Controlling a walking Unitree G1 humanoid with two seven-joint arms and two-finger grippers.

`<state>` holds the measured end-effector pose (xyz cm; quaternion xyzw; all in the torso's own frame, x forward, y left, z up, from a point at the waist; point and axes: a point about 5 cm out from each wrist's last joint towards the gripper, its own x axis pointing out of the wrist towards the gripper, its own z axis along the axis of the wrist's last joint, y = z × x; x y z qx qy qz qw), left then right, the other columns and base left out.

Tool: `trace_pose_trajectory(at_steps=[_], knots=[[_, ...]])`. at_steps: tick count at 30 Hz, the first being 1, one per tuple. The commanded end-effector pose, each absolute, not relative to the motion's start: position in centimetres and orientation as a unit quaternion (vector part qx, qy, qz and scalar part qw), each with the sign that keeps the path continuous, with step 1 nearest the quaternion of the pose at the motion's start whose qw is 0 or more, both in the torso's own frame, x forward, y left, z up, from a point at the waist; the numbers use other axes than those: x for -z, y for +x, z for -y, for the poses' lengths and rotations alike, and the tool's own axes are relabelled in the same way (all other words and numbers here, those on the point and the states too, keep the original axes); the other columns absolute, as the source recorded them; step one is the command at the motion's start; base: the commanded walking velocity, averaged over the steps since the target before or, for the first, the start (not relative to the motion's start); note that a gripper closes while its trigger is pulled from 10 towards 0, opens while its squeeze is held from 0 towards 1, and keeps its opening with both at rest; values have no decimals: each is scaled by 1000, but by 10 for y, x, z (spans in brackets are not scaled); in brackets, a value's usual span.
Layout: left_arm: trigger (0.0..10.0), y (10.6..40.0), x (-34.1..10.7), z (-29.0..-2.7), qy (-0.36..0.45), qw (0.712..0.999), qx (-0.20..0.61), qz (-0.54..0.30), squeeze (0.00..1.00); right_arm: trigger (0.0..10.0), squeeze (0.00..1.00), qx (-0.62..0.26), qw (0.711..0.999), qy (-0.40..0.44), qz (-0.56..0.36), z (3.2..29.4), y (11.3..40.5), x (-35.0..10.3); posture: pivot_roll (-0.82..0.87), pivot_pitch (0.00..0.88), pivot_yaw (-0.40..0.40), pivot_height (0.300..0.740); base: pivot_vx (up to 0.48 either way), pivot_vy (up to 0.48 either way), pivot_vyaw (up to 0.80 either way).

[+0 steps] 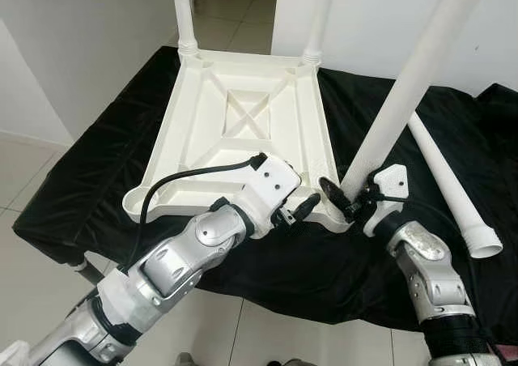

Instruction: Building children table

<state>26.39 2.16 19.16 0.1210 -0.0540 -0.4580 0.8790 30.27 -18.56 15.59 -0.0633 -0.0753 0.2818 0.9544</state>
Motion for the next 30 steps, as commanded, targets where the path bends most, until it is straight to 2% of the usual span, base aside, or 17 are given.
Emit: trace_pose_trajectory(at_steps=[1,6,7,8,9,20,30], knots=[[10000,246,-185,-13,131,791,596,26,0,0,0,-291,953,-58,53,188,302,-146,-2,74,-39,740,0,0,0],[10000,244,-182,-14,127,788,602,12,0,0,0,-286,956,-52,49,191,302,-145,-3,78,-40,740,0,0,0],[10000,244,-180,-14,128,787,603,7,0,8510,0,-282,957,-48,46,192,302,-145,-4,82,-41,740,0,0,0],[10000,244,-180,-14,128,787,603,7,0,8510,0,-282,957,-48,46,192,302,-145,-4,82,-41,740,0,0,0],[10000,244,-179,-15,128,787,603,4,0,10000,0,-281,958,-44,44,192,302,-144,-4,82,-41,740,0,0,0],[10000,246,-175,-17,129,787,603,-19,0,10000,0,-233,971,-4,47,177,296,-146,-16,96,-40,740,0,0,0],[10000,249,-177,-20,134,790,599,-21,0,10000,0,-108,993,21,41,158,289,-147,-19,104,-34,740,0,0,0]])
